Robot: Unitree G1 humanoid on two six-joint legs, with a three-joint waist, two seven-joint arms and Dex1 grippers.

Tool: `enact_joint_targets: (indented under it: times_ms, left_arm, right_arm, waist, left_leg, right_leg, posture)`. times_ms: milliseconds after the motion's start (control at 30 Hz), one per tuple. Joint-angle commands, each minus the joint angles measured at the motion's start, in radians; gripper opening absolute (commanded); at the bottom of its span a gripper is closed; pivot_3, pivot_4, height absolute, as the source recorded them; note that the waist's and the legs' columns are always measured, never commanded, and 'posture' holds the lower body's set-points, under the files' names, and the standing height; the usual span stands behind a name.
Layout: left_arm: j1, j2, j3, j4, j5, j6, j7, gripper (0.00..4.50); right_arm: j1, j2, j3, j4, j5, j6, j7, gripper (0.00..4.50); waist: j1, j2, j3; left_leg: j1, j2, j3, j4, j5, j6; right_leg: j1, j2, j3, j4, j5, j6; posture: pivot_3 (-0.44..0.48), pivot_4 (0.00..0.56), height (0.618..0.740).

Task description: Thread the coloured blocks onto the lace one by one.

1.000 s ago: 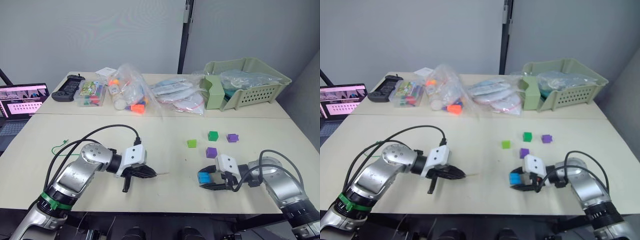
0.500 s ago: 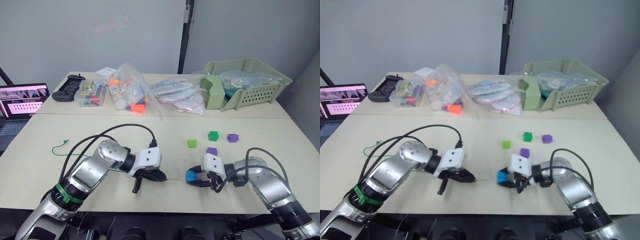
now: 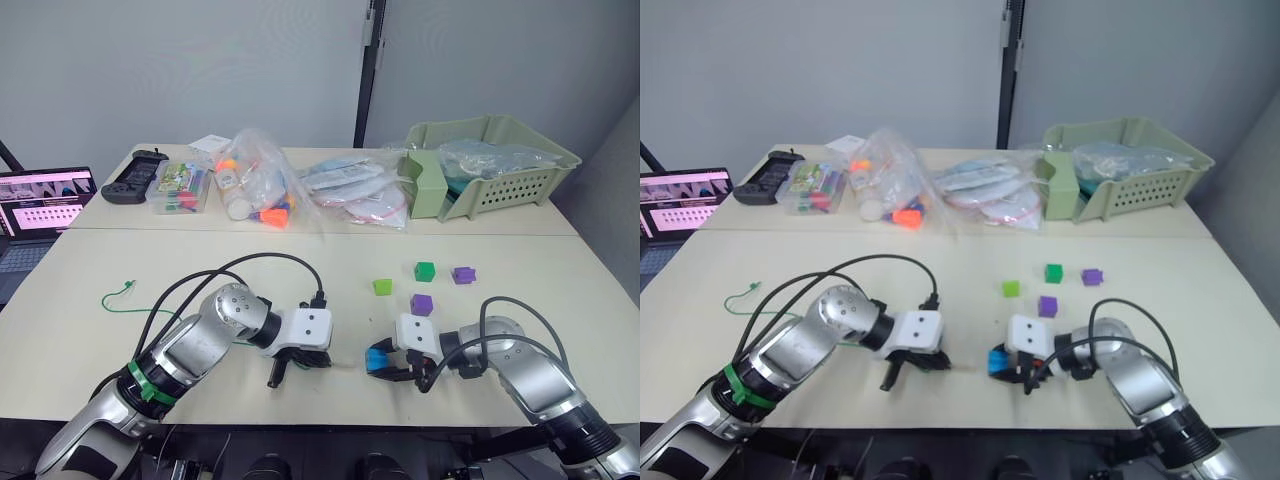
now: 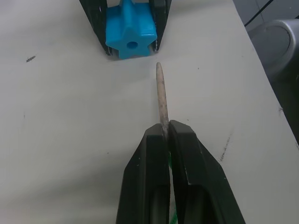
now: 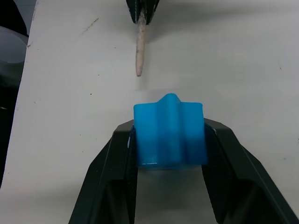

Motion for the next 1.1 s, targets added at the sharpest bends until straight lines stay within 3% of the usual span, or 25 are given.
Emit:
enact_joint_targets:
  times_ms: [33, 867, 1100]
  left_arm:
    - [-0.017, -0.024, -0.001, -0.022, 0.011, 0.014, 0.022, 0.0]
    - [-0.062, -0.106, -0.031, 0.007, 0.047, 0.066, 0.051, 0.0]
    - [-0.057, -0.235, -0.03, 0.07, 0.024, 0.08, 0.111, 0.0]
  right_arm:
    - [-0.006, -0.001, 0.011, -0.024, -0.007, 0.015, -0.003, 1.37]
    - [-0.003, 0.016, 0.036, -0.076, -0.006, 0.064, -0.03, 1.37]
    - [-0.01, 0.045, 0.022, -0.091, 0.015, 0.099, -0.064, 1.37]
  waist:
    - [0.0, 0.0, 0.0]
    - [-0.001, 0.0, 0.0]
    - [0.0, 0.0, 0.0]
  left_leg:
    - [0.0, 0.0, 0.0, 0.0, 0.0, 0.0]
    - [0.0, 0.0, 0.0, 0.0, 0.0, 0.0]
    - [0.0, 0.0, -0.001, 0.001, 0.0, 0.0]
  right_leg:
    - [0.0, 0.0, 0.0, 0.0, 0.0, 0.0]
    - [0.0, 0.0, 0.0, 0.0, 0.0, 0.0]
    - [0.0, 0.0, 0.0, 0.001, 0.0, 0.0]
  posture:
    - [0.0, 0.15, 0.74]
    - [0.0, 0.15, 0.74]
    - [0.0, 0.15, 0.74]
